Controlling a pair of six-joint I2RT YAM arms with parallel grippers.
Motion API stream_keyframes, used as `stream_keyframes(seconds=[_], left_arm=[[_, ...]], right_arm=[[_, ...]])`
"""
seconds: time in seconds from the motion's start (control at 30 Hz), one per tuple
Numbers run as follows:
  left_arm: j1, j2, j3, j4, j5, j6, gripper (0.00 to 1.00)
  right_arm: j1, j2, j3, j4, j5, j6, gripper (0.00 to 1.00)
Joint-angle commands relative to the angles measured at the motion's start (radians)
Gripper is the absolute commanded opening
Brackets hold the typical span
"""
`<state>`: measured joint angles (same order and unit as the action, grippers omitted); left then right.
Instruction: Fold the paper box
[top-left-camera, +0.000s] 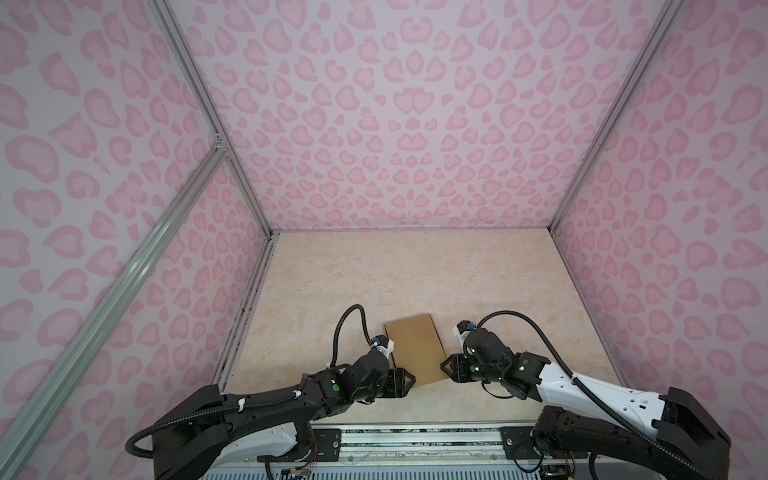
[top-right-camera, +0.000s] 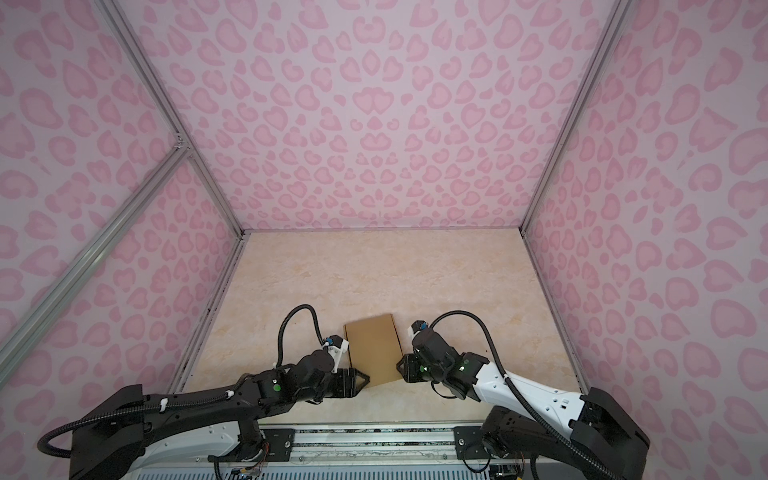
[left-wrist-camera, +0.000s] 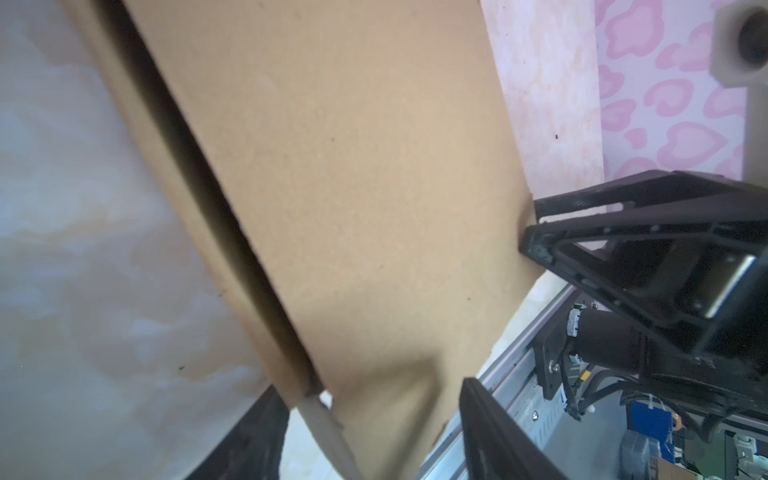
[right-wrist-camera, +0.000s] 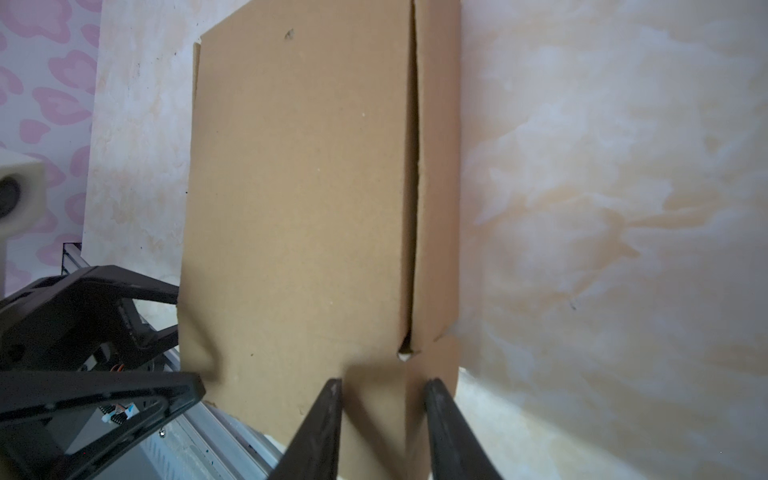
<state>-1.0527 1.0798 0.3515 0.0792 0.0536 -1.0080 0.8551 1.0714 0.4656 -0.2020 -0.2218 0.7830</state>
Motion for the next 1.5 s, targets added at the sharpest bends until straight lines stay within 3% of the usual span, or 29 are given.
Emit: stream_keyframes(seconds=[0.0, 1.13, 1.47], left_arm=[[0.005, -0.008, 0.001, 0.003, -0.016, 0.012, 0.68], [0.014, -0.001, -0.026, 0.017, -0.005, 0.010, 0.67], [0.016, -0.004, -0.027, 0.017, -0.003, 0.007, 0.67]], right_arm=[[0.001, -0.001, 0.007, 0.011, -0.016, 0.009, 0.36], [0.001, 0.067, 0.013, 0.084, -0.062, 0.078, 0.30], [0.000, 0.110, 0.052, 0.039, -0.079, 0.040, 0.28]])
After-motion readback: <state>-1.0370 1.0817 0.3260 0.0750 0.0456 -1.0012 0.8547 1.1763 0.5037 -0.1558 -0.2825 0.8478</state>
